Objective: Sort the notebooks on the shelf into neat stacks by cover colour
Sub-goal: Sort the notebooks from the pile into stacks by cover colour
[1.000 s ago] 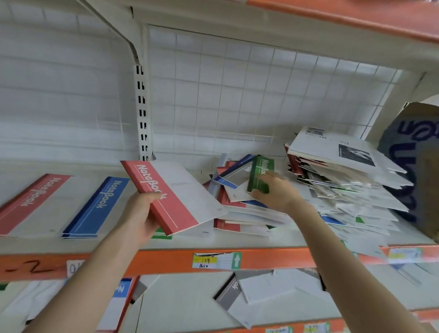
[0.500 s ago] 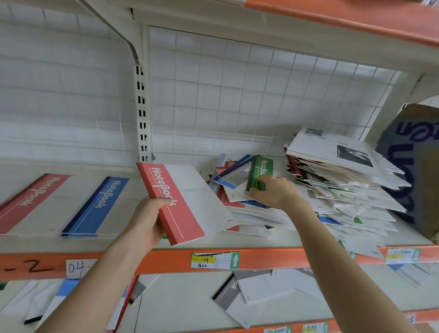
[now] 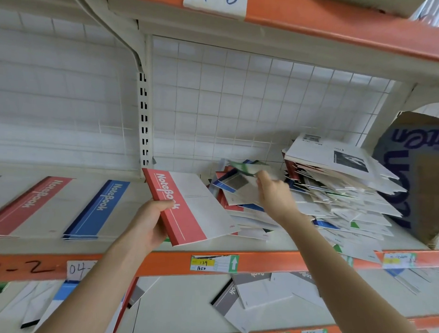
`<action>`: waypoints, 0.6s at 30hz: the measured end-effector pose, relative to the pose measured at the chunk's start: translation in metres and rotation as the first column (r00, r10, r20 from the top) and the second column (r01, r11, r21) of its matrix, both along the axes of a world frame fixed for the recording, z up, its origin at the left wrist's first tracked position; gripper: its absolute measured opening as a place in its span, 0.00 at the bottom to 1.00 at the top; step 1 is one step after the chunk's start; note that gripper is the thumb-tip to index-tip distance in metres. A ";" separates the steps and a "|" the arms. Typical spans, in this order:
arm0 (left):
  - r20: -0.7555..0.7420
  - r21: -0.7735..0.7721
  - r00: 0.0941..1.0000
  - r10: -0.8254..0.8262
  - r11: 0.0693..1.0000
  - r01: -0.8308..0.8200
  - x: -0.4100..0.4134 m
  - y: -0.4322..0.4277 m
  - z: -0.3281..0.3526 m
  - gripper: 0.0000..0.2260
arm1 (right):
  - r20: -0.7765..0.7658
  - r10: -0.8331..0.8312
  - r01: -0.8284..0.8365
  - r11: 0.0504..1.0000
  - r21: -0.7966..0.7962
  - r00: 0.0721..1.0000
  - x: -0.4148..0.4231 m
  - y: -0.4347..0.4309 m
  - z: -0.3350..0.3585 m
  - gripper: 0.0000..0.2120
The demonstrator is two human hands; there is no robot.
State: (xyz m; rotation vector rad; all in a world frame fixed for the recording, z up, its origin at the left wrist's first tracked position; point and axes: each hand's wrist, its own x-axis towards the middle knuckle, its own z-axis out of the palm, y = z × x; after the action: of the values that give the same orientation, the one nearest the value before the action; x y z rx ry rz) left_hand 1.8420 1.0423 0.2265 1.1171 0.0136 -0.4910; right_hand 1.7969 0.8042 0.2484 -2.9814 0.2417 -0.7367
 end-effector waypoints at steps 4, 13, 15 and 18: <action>-0.068 -0.053 0.998 -0.008 0.999 0.004 0.001 -0.005 0.002 0.10 | 0.083 0.443 -0.437 0.896 -0.075 0.893 -0.013 0.041 -0.009 0.15; -0.099 -0.022 0.995 0.033 0.999 -0.035 0.001 -0.009 -0.001 0.12 | -0.086 0.495 -0.456 0.845 0.280 0.865 -0.016 0.047 -0.006 0.22; -0.089 0.006 0.995 0.034 0.999 -0.034 0.000 -0.006 0.000 0.10 | -0.074 0.269 -0.237 0.926 0.295 0.960 -0.011 0.026 0.001 0.18; -0.083 0.039 0.995 0.057 0.998 -0.053 0.000 -0.003 0.001 0.09 | -0.167 -0.007 0.065 0.937 0.344 0.986 -0.002 -0.002 0.003 0.15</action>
State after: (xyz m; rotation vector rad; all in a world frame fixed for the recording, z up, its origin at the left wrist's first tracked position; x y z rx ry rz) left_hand 1.8418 1.0398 0.2271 1.1286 0.1267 -0.4896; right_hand 1.7953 0.8023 0.2517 -2.7011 0.3920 -0.3993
